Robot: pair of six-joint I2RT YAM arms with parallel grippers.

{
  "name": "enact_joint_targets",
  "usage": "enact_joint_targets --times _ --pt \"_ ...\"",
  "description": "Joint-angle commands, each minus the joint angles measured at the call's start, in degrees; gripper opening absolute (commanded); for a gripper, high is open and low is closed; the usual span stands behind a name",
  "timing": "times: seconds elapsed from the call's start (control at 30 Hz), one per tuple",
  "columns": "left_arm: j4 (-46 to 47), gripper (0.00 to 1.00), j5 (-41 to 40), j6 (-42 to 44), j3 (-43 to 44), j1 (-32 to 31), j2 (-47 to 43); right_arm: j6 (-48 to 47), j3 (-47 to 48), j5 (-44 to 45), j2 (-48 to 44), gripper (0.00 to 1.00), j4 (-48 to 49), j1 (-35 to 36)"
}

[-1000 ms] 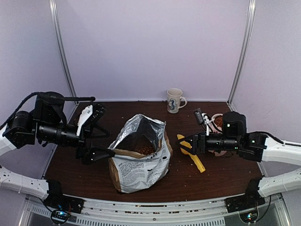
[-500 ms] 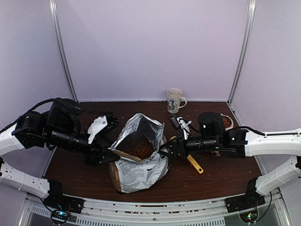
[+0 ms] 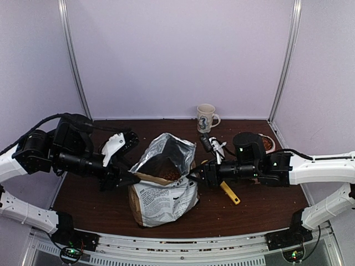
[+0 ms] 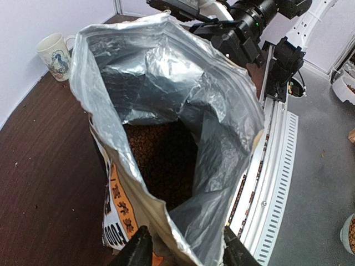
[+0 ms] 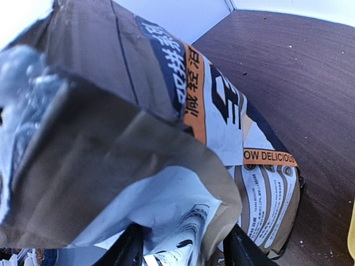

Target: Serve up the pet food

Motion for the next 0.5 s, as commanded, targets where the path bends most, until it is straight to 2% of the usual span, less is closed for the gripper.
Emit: enact_joint_targets --times 0.0,0.13,0.27,0.47 --pt "4.0 0.44 0.1 0.0 1.1 -0.3 -1.6 0.3 -1.4 3.2 -2.5 0.54 -1.2 -0.1" --pt "5.0 0.42 0.9 -0.3 0.9 -0.3 -1.8 1.1 -2.7 3.6 -5.8 0.57 -1.2 -0.9" --pt "5.0 0.38 1.2 -0.4 0.7 -0.3 -1.4 0.6 -3.7 4.9 -6.7 0.56 -2.4 -1.5" --pt "4.8 0.46 1.5 -0.3 -0.2 -0.3 -0.7 0.0 -1.9 2.4 -3.0 0.50 -2.5 -1.5"
